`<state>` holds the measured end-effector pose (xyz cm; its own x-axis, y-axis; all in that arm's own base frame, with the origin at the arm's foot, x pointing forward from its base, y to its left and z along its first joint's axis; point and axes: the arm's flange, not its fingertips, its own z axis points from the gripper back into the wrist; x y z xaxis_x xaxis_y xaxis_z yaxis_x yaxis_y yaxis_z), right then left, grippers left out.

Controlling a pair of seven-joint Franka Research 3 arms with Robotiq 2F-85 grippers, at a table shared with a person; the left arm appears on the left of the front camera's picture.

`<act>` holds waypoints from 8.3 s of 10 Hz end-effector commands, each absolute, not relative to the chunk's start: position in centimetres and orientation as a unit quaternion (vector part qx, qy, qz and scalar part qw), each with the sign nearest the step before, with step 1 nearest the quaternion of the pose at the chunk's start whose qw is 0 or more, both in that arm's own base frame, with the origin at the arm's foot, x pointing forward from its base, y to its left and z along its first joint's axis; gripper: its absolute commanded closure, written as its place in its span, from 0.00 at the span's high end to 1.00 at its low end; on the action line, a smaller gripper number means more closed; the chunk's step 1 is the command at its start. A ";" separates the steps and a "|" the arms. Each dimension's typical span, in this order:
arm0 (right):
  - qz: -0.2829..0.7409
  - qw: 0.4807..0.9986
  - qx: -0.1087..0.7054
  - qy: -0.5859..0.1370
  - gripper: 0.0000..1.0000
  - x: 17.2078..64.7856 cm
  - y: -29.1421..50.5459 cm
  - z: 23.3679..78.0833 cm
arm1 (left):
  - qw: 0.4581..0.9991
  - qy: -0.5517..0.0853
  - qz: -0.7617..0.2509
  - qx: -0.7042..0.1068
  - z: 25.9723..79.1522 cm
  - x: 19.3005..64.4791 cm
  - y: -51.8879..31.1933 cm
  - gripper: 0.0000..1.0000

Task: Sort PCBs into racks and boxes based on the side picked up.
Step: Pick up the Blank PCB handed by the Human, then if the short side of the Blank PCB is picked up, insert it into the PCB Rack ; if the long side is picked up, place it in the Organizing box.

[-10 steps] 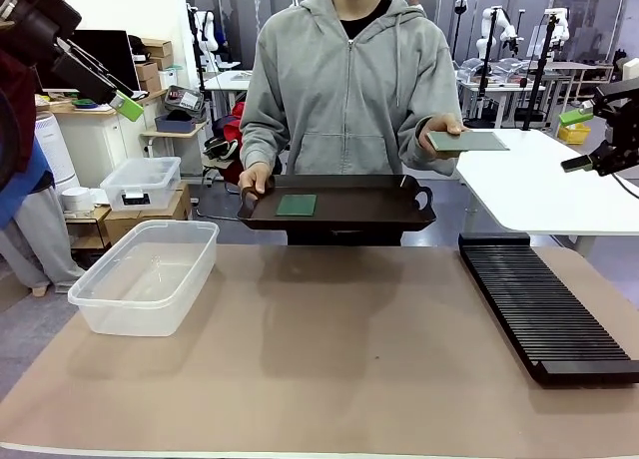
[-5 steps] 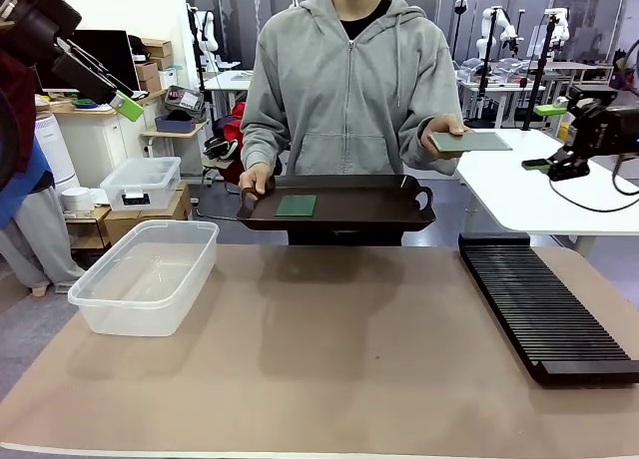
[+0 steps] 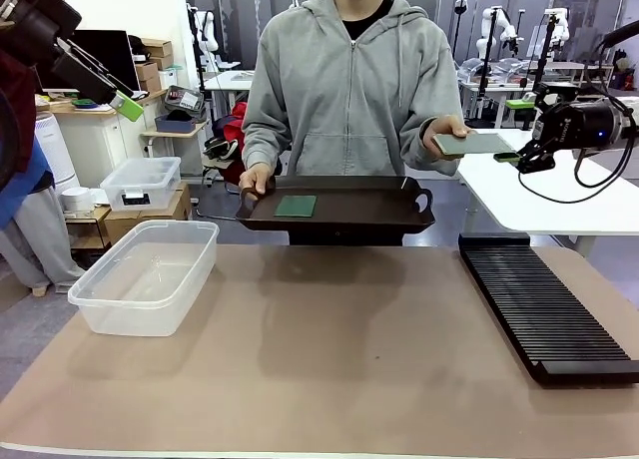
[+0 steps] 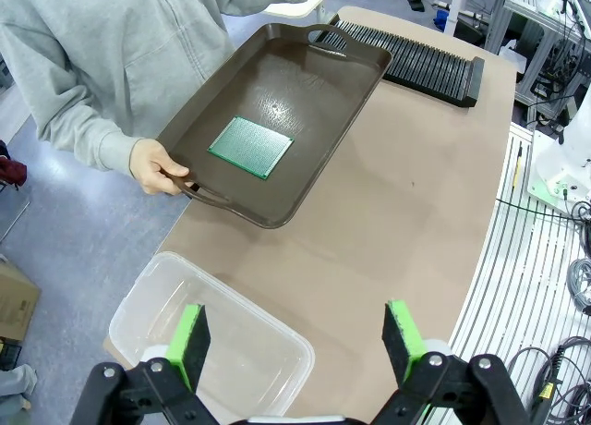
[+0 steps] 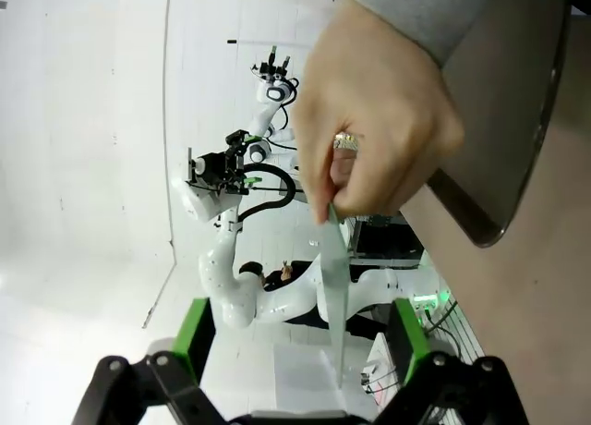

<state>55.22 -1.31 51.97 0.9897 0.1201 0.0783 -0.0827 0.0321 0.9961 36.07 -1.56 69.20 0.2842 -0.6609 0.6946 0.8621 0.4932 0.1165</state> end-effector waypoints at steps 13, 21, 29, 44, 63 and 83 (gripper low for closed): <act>0.121 0.693 0.708 0.061 0.00 56.2 -0.3 51.7 | 0.788 -0.355 -0.483 -0.141 69.0 36.1 -1.6 1.00; 0.119 0.697 0.705 0.057 0.00 55.8 0.0 51.5 | 0.788 -0.355 -0.483 -0.141 69.0 36.1 -1.6 1.00; 0.119 0.697 0.705 0.057 0.00 55.8 0.0 51.5 | 0.788 -0.355 -0.483 -0.141 69.0 36.1 -1.6 1.00; 0.111 0.700 0.703 0.057 0.02 55.9 -0.1 51.5 | 0.788 -0.355 -0.483 -0.141 69.0 36.1 -1.6 1.00; 0.320 0.754 0.497 -0.286 0.02 53.8 -14.9 52.4 | 0.788 -0.355 -0.483 -0.141 69.0 36.1 -1.6 1.00; 0.562 0.660 0.361 -0.344 0.02 56.7 -18.8 37.9 | 0.788 -0.355 -0.483 -0.141 69.0 36.1 -1.6 1.00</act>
